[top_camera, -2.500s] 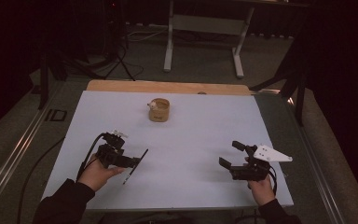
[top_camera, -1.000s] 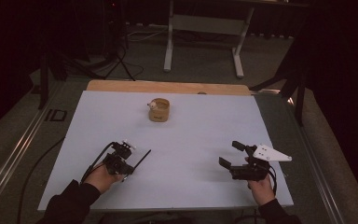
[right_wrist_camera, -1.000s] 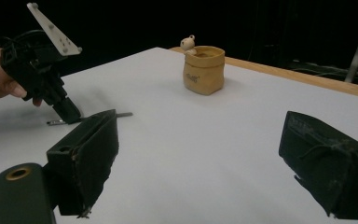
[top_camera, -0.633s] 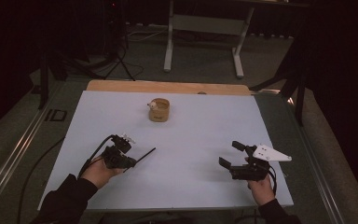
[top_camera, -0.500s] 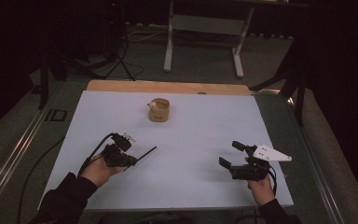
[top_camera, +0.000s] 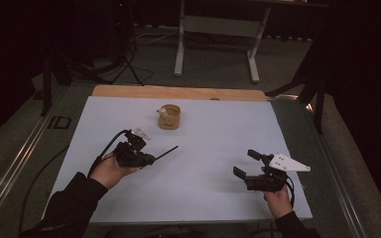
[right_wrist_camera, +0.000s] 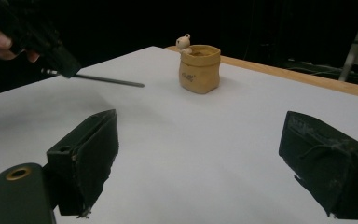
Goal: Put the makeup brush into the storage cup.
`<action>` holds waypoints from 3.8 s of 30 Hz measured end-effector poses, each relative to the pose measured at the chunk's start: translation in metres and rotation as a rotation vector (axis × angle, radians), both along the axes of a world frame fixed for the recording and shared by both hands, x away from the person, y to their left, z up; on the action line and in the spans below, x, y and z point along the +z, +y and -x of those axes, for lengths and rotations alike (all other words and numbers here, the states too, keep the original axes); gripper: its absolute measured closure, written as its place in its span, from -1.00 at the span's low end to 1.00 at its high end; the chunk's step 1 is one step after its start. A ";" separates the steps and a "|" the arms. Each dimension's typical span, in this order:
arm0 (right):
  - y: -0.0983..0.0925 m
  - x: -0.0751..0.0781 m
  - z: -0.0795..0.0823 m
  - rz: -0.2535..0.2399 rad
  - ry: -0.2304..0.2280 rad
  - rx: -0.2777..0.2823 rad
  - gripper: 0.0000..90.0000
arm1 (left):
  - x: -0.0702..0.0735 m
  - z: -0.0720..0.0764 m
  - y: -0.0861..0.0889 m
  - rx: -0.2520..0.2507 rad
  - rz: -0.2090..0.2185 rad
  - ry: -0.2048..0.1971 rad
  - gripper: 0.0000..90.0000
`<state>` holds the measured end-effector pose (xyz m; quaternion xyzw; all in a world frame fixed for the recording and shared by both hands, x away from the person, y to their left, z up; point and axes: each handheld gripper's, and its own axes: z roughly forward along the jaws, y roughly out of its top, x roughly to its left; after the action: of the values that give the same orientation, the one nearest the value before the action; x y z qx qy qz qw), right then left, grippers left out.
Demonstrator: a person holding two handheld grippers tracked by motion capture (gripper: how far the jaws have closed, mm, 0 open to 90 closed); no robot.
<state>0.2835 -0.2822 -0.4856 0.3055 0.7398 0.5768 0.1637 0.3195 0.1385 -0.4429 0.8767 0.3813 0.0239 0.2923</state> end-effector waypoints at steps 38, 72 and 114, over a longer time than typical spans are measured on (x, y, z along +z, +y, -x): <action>0.064 0.037 -0.011 0.454 -0.263 0.096 -0.25 | 0.027 -0.027 -0.069 -0.233 -0.031 0.062 0.92; 0.123 0.013 -0.003 0.649 -0.452 0.300 0.72 | 0.038 -0.030 -0.116 -0.305 -0.018 0.101 0.92; 0.098 0.059 -0.047 0.355 -0.165 0.154 0.90 | 0.063 0.002 -0.033 -0.184 0.397 -0.393 -0.98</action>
<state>0.3301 -0.1838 -0.4269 0.1660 0.8351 0.4711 0.2303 0.3180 0.1058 -0.3796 0.8117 0.2336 0.0917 0.5275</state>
